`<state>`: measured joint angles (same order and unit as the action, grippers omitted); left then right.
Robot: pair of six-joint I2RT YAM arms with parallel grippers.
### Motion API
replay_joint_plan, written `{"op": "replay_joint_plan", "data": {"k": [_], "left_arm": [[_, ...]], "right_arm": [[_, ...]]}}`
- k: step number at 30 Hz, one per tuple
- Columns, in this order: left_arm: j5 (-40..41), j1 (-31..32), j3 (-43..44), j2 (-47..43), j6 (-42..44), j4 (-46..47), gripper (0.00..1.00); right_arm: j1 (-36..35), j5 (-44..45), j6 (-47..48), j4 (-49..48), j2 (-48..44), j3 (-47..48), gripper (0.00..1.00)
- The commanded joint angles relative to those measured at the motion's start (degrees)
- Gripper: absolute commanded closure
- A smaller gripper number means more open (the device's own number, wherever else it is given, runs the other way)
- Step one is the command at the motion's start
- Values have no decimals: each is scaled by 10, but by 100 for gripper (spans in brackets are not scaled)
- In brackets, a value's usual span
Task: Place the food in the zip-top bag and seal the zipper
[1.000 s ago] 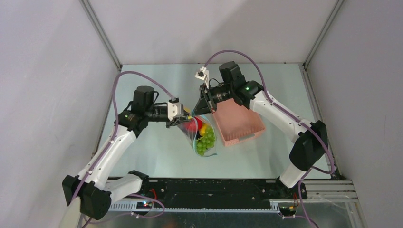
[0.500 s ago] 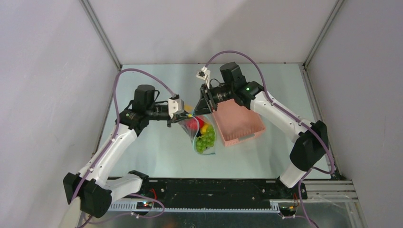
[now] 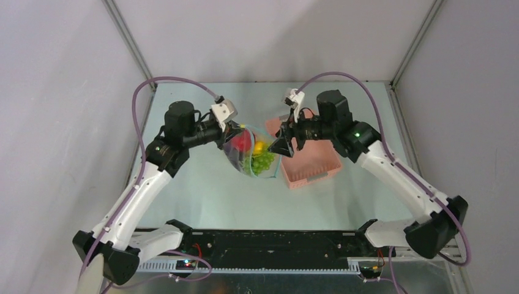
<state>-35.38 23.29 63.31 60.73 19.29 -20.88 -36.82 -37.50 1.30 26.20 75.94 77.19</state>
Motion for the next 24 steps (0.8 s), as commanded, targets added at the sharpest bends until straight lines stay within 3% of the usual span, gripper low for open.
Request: {"op": "replay_joint_plan", "data": {"k": [1, 9, 15, 24], "left_arm": [[87, 32, 45, -20, -58, 22, 100], [153, 61, 120, 15, -85, -69, 100], [56, 65, 88, 8, -53, -91, 100], [62, 83, 62, 3, -48, -90, 100]], "right_arm": [[-3, 72, 37, -16, -45, -14, 28], [-8, 48, 61, -107, -51, -14, 30], [-7, -10, 91, -139, -39, -13, 37], [-19, -112, 157, -152, -17, -14, 42]]}}
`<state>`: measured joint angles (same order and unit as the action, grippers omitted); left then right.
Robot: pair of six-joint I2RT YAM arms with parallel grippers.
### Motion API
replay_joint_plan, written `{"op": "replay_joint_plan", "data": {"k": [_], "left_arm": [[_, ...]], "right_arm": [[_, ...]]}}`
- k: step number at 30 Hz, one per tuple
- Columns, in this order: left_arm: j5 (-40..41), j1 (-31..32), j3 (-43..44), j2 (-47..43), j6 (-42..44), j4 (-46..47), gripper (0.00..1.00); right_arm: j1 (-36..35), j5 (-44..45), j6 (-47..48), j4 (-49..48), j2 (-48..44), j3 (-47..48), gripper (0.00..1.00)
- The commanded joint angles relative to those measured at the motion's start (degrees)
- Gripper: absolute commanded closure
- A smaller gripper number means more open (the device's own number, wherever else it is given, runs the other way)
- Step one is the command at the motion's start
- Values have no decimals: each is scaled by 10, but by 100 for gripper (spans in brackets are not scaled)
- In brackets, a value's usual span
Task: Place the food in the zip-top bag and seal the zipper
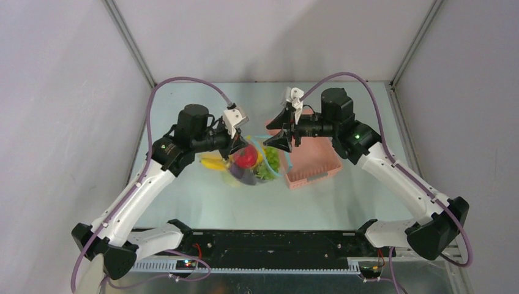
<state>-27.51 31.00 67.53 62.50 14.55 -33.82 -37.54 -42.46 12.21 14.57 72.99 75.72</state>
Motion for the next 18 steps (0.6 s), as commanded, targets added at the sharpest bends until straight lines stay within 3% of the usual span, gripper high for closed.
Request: {"op": "replay_joint_plan", "data": {"k": [1, 11, 18], "left_arm": [[-15, 6, 24, -12, -3, 34, 100], [-28, 8, 36, -1, -7, 21, 100], [-28, 11, 39, 0, -12, 20, 100]], "right_arm": [[-15, -66, 56, -41, 16, 1, 44], [-36, -64, 72, -103, 62, 1, 47], [-41, -74, 80, -106, 84, 1, 60]]}}
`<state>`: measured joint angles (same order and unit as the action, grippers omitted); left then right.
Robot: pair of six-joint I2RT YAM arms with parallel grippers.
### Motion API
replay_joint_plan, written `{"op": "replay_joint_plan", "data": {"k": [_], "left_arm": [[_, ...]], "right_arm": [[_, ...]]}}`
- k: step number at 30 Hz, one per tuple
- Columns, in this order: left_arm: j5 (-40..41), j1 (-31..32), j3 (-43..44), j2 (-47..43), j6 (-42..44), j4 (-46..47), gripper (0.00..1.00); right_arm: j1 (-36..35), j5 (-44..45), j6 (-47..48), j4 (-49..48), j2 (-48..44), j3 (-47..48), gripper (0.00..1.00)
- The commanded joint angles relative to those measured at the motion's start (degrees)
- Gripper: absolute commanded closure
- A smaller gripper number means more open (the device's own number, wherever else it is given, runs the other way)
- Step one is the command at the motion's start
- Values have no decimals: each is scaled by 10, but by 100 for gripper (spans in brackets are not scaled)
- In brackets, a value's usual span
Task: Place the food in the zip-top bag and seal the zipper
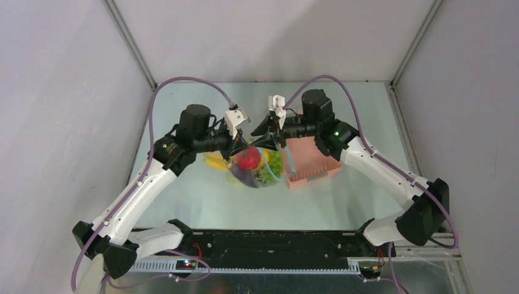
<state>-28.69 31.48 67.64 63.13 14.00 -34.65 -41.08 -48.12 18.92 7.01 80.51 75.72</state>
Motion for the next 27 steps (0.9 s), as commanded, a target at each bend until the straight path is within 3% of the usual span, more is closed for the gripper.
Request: {"op": "replay_joint_plan", "data": {"k": [1, 7, 13, 17, 25, 27], "left_arm": [[-16, 7, 39, -6, -7, 29, 100], [-2, 8, 49, 5, -13, 21, 100], [-11, 9, 44, -1, -12, 28, 100], [-16, 9, 39, -10, -11, 31, 100], [-32, 9, 39, -18, -26, 45, 100], [-31, 9, 39, -18, -28, 45, 100]], "right_arm": [[-7, -16, 14, -30, 10, 1, 62], [-12, -25, 24, -24, 15, 1, 66], [-14, -27, 26, -19, 22, 1, 78], [-13, -35, 31, -7, 23, 2, 94], [-16, -14, 35, 10, 24, 2, 97], [-18, -7, 37, 14, 21, 1, 94]]}}
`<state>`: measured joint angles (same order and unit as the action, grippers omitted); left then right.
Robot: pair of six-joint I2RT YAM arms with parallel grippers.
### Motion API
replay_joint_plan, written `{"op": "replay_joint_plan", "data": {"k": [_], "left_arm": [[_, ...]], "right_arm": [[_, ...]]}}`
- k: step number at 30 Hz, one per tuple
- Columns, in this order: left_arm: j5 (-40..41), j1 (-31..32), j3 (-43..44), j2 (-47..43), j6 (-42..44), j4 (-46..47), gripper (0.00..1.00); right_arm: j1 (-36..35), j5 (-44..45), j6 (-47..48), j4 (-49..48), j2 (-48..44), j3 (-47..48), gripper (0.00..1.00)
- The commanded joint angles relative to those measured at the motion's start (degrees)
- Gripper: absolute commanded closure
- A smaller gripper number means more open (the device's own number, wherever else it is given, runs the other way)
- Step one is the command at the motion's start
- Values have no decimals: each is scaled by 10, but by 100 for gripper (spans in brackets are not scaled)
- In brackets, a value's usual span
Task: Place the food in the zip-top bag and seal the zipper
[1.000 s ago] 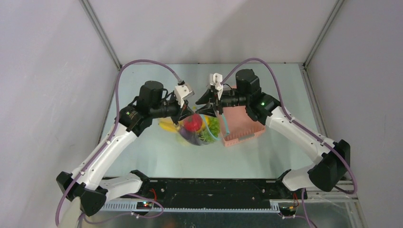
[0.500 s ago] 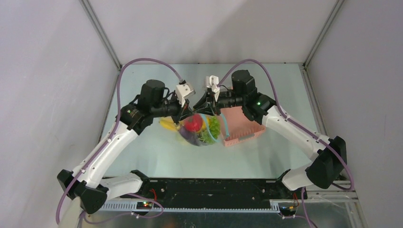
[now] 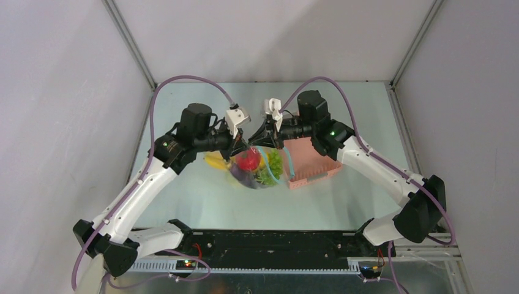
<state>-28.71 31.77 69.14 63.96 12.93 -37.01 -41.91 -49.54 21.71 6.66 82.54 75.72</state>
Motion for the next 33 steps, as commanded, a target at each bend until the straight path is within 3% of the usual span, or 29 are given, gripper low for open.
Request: {"op": "replay_joint_plan", "data": {"k": [1, 4, 12, 24, 33], "left_arm": [[-27, 7, 24, -25, -18, 68, 100], [-17, 6, 31, -18, -28, 63, 100], [-21, 6, 33, -13, -26, 58, 100], [-22, 6, 9, -34, -23, 76, 100], [-17, 6, 2, -40, -29, 82, 100]], "right_arm": [[-12, 12, 10, 19, 0, 1, 91], [-29, 46, 24, 31, -3, 1, 83], [-45, 95, 37, 34, -3, 1, 74], [-45, 111, 31, 59, -6, 1, 96], [-43, 141, 17, 122, -8, 1, 94]]}}
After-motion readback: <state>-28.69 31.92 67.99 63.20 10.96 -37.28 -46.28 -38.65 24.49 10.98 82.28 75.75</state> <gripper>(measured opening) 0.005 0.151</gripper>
